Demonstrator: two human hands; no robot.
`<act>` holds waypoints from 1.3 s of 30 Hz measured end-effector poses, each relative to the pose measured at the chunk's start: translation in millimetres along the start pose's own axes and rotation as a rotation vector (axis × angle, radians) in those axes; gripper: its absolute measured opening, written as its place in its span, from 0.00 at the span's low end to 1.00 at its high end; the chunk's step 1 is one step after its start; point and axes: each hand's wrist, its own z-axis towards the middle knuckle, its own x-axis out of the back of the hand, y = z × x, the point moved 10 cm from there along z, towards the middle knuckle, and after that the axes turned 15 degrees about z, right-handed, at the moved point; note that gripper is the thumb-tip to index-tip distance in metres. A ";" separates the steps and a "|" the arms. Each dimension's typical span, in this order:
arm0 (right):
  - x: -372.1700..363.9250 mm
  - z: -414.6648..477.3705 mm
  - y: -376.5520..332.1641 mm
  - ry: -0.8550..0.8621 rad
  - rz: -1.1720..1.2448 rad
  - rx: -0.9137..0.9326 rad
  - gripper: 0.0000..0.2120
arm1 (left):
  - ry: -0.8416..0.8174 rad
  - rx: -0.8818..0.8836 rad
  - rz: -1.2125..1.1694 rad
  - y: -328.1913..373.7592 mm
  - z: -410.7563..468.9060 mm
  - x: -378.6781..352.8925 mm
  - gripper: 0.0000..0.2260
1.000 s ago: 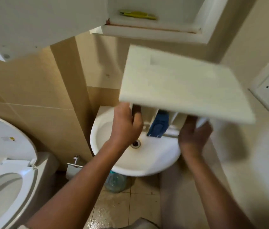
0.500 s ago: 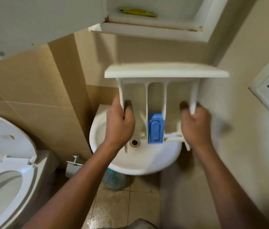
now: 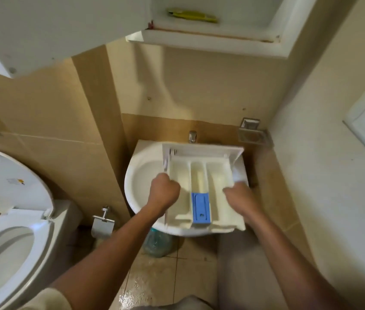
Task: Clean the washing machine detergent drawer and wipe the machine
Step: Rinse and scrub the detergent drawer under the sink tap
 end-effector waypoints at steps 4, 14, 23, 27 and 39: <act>88.6 -44.6 -129.8 0.333 0.248 0.556 0.12 | 0.439 -0.443 -0.180 103.9 -34.7 98.9 0.10; -43.2 -23.3 72.9 -0.109 -0.073 -0.238 0.07 | -0.166 0.094 0.149 -65.6 7.5 -51.1 0.05; -45.7 -36.3 51.4 -0.101 0.061 -0.131 0.14 | -0.118 -0.122 0.288 -41.8 36.2 -28.7 0.05; -23.2 -50.8 -0.7 -0.091 -0.467 0.070 0.19 | -0.062 -0.352 0.548 -9.6 44.8 -0.9 0.08; -77.6 -67.7 -173.7 -0.420 -0.850 0.620 0.18 | -0.128 -0.859 1.159 106.1 -3.7 31.9 0.15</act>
